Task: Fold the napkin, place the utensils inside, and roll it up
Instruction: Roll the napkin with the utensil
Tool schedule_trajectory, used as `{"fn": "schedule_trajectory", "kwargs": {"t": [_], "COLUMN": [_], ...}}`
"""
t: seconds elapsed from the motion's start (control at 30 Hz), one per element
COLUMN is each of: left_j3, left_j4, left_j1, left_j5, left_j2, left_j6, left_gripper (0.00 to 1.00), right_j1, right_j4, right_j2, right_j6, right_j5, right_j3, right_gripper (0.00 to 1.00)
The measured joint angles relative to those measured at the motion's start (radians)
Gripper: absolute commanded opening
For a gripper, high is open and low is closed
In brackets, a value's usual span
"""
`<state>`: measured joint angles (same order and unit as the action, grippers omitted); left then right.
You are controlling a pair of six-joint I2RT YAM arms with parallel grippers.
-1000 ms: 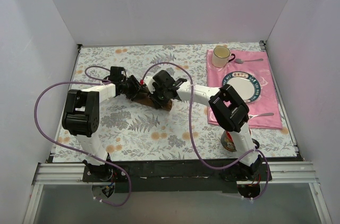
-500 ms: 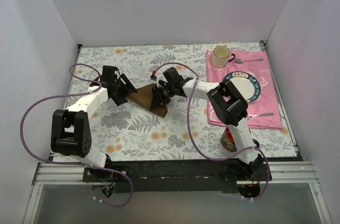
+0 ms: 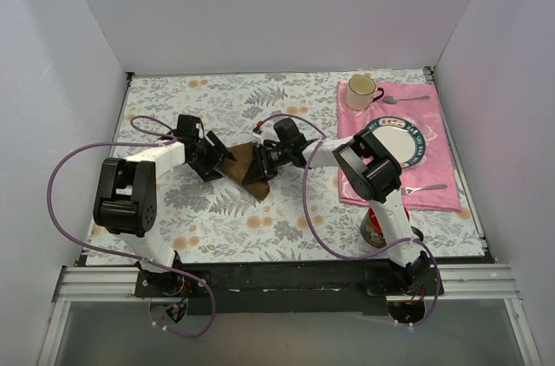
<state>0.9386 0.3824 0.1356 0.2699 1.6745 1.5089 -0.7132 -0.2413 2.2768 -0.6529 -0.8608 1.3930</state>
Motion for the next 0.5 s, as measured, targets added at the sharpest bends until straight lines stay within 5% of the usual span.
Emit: {"fn": "schedule_trajectory", "kwargs": {"t": [0.1, 0.13, 0.17, 0.37, 0.5], "left_j3": [0.02, 0.025, 0.031, 0.06, 0.084], "left_j4": [-0.015, -0.017, -0.017, -0.006, 0.003], "left_j1": [0.004, 0.004, 0.005, 0.006, 0.008], "left_j5": [0.007, 0.005, 0.0, -0.028, -0.021], "left_j2": [0.031, 0.039, 0.048, 0.077, 0.098], "left_j6": [0.028, 0.035, 0.038, 0.035, 0.019], "left_gripper": [0.5, 0.31, 0.25, 0.02, 0.0], "right_j1": [0.0, 0.0, 0.0, -0.017, -0.065], "right_j4": [-0.041, -0.046, -0.047, 0.192, 0.451], "right_j2": [0.002, 0.002, 0.002, -0.002, -0.02], "right_j6": [-0.036, -0.042, -0.042, 0.114, 0.293], "right_j5": [-0.01, -0.01, -0.01, 0.058, 0.217], "right_j3": [-0.016, -0.018, -0.018, 0.09, 0.227], "right_gripper": [0.11, 0.15, 0.18, 0.45, 0.62]}}
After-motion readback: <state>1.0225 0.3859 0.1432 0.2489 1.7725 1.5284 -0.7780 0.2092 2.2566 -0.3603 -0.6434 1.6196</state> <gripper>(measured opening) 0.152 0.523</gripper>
